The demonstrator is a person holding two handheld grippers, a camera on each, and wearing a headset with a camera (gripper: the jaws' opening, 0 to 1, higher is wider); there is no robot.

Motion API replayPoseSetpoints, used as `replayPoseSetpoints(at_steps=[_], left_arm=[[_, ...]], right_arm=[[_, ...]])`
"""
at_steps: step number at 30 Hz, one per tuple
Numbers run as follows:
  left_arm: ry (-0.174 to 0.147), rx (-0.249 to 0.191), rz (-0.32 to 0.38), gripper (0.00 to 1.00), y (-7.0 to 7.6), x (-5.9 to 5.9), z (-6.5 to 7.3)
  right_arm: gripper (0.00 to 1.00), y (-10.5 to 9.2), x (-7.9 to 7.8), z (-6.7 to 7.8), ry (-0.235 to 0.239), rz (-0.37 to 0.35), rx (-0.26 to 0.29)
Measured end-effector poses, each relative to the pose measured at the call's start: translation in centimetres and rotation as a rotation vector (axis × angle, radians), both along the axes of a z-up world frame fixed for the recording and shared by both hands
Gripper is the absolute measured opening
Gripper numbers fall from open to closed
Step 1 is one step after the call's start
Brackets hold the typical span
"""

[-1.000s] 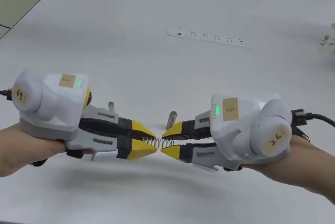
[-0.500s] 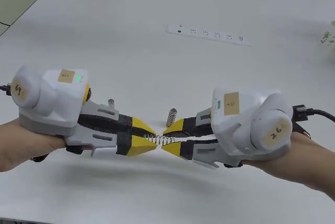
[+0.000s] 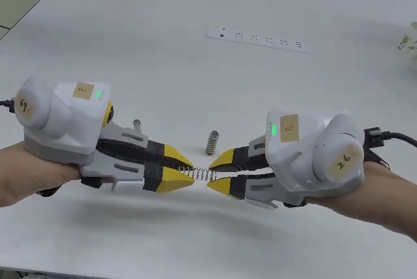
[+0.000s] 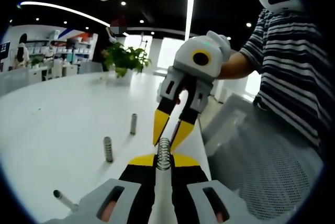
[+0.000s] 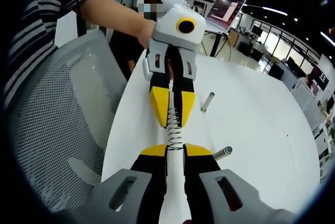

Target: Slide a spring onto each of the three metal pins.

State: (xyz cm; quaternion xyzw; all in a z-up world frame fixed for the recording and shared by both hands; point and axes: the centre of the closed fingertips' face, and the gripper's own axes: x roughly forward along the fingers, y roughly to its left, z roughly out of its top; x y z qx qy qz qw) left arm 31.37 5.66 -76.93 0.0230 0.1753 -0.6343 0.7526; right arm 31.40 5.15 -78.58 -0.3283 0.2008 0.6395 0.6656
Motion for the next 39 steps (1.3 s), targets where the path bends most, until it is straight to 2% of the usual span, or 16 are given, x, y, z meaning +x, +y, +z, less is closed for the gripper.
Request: replayPoseSetpoints(at_steps=[5,13,21,30,33,39], left_arm=[[0.001,0.009,-0.026,0.02,-0.2,-0.1,-0.2],[-0.002,0.020,-0.045,0.02,-0.8,0.2,-0.7],[-0.007,0.035,-0.046,0.02,-0.8,0.4,-1.1],[-0.020,0.061,-0.044,0.02,-0.6,0.5,-1.6],[-0.035,0.083,-0.043,0.02,-0.6,0.5,-2.0],[-0.044,0.099,-0.044,0.02,-0.7,0.5,-2.2]], right_arm=[[0.08,-0.2,-0.2,-0.2,0.009,-0.004,-0.006],[0.07,-0.8,0.0,-0.5,-0.020,-0.011,-0.024],[0.07,-0.9,0.2,-0.2,-0.044,-0.005,-0.031],[0.07,-0.4,0.3,0.9,-0.055,0.011,-0.023],[0.07,0.1,0.1,1.6,-0.055,0.023,-0.005],[0.07,1.2,0.0,2.7,-0.056,0.042,0.011]])
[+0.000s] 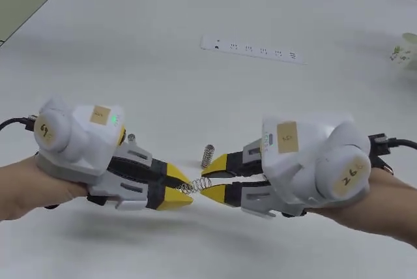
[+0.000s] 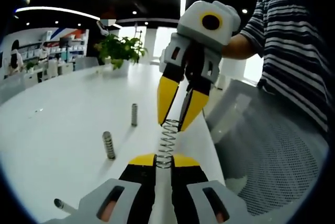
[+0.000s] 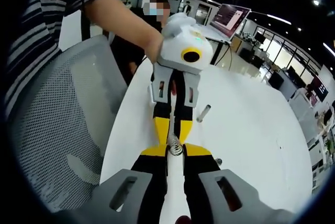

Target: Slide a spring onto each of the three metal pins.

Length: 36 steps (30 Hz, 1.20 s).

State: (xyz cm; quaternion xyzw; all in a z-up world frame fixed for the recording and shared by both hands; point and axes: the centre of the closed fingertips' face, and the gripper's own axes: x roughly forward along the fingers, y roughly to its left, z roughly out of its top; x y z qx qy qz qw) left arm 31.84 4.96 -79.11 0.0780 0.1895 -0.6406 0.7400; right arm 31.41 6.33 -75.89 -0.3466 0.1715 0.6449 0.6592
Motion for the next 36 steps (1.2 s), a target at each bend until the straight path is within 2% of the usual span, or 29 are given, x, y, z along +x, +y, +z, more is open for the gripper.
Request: replayPoseSetpoints(at_steps=[15,16,17,18,19,21,22,23,24,32,36], left_arm=[[-0.020,0.008,-0.005,0.02,-0.6,0.1,0.2],[-0.024,0.012,-0.009,0.02,-0.7,0.1,0.2],[-0.024,0.008,-0.014,0.02,-0.9,0.0,0.2],[-0.027,0.014,-0.011,0.02,-1.1,0.0,-0.1],[-0.019,0.010,-0.003,0.02,-1.0,0.0,0.0],[-0.019,-0.012,0.018,0.02,-1.0,0.5,0.5],[-0.021,-0.011,0.014,0.02,-1.0,0.5,0.4],[-0.021,-0.009,0.009,0.02,-1.0,0.5,0.4],[-0.021,-0.010,0.008,0.02,-1.0,0.4,0.3],[-0.018,-0.012,0.015,0.02,-0.7,0.6,0.3],[-0.021,-0.013,0.020,0.02,-0.4,0.7,0.4]], right_arm=[[0.07,2.2,-0.5,1.2,-0.027,0.046,0.034],[0.05,2.5,-0.5,1.4,-0.029,0.046,0.048],[0.00,2.5,-0.3,1.4,-0.041,0.043,0.045],[0.00,2.9,-1.2,1.6,-0.008,0.073,0.070],[0.00,2.8,-1.4,1.2,0.033,0.040,0.059],[0.00,2.7,-1.1,1.0,-0.027,0.048,0.046],[0.00,2.6,-0.9,1.1,-0.029,0.038,0.054],[0.00,2.6,-1.0,1.2,0.008,0.021,0.062],[0.00,2.6,-0.7,1.4,0.011,0.011,0.068],[0.00,2.3,0.1,1.7,-0.017,0.008,0.056],[0.06,2.3,0.5,1.7,0.002,-0.008,0.053]])
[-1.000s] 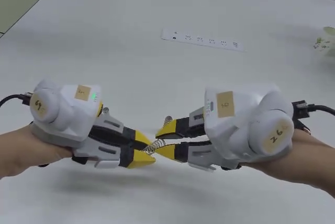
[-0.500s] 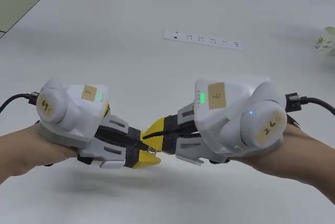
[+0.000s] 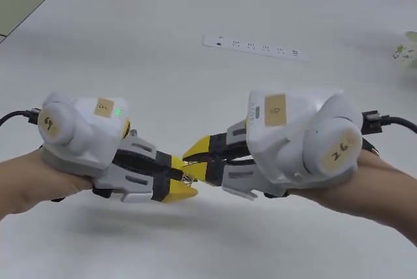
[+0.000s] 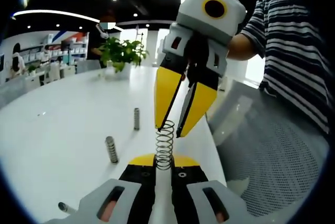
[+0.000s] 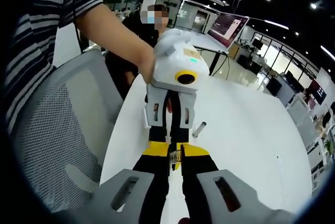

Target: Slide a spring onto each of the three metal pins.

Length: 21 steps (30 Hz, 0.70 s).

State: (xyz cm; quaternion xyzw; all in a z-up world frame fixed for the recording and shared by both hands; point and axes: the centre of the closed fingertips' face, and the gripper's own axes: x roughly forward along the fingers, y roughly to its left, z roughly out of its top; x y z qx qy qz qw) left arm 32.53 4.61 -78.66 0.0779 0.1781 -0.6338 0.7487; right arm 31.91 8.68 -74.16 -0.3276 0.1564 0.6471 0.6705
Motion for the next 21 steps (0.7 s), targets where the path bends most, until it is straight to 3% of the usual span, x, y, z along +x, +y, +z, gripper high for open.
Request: replayPoseSetpoints(at_steps=[8,14,21], left_arm=[[-0.002,0.006,-0.006,0.02,0.28,-0.21,-0.05],[-0.004,0.012,-0.011,0.02,0.37,-0.34,-0.17],[-0.002,0.003,-0.011,0.02,0.35,-0.48,0.00]], right_arm=[[0.08,-0.27,0.52,-0.33,0.017,-0.018,-0.006],[0.09,-0.27,0.39,-0.36,0.096,-0.052,0.029],[0.16,-0.41,0.47,-0.75,0.098,-0.070,0.022]])
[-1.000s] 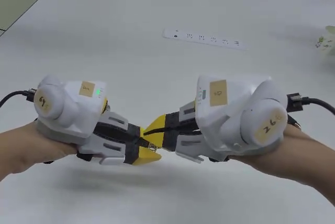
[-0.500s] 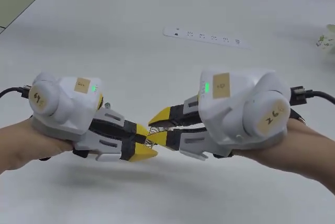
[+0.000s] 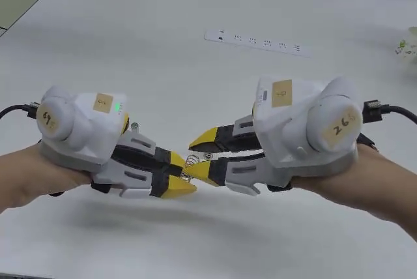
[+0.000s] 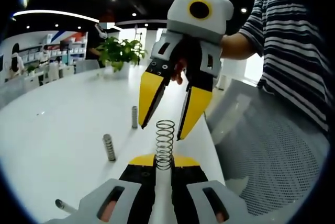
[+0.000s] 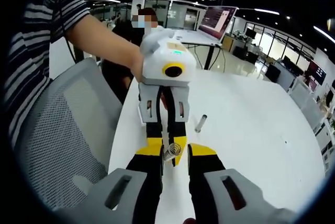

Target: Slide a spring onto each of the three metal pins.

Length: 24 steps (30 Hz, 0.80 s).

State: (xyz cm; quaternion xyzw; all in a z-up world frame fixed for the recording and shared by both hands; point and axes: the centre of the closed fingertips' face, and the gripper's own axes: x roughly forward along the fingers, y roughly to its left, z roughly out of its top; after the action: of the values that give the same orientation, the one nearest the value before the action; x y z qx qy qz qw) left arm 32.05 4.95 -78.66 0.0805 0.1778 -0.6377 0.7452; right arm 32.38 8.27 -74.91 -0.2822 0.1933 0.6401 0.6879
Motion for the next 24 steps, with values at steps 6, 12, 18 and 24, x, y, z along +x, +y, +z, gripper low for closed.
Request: replayPoseSetpoints(at_steps=[6,12,18,24], left_arm=[[-0.007,-0.005,-0.005,0.02,-0.01,-0.06,0.25],[-0.007,-0.002,0.002,0.02,0.17,-0.03,0.26],[0.003,0.000,0.021,0.03,0.36,0.02,0.30],[0.023,0.016,0.057,0.06,0.89,0.23,0.08]], right_arm=[[0.09,0.04,-0.43,-0.24,0.003,0.009,-0.001],[0.09,0.20,-0.57,-0.18,-0.028,0.028,-0.003],[0.08,0.52,-0.57,-0.12,-0.032,0.035,-0.011],[0.08,0.85,-0.47,0.13,-0.039,0.038,-0.009]])
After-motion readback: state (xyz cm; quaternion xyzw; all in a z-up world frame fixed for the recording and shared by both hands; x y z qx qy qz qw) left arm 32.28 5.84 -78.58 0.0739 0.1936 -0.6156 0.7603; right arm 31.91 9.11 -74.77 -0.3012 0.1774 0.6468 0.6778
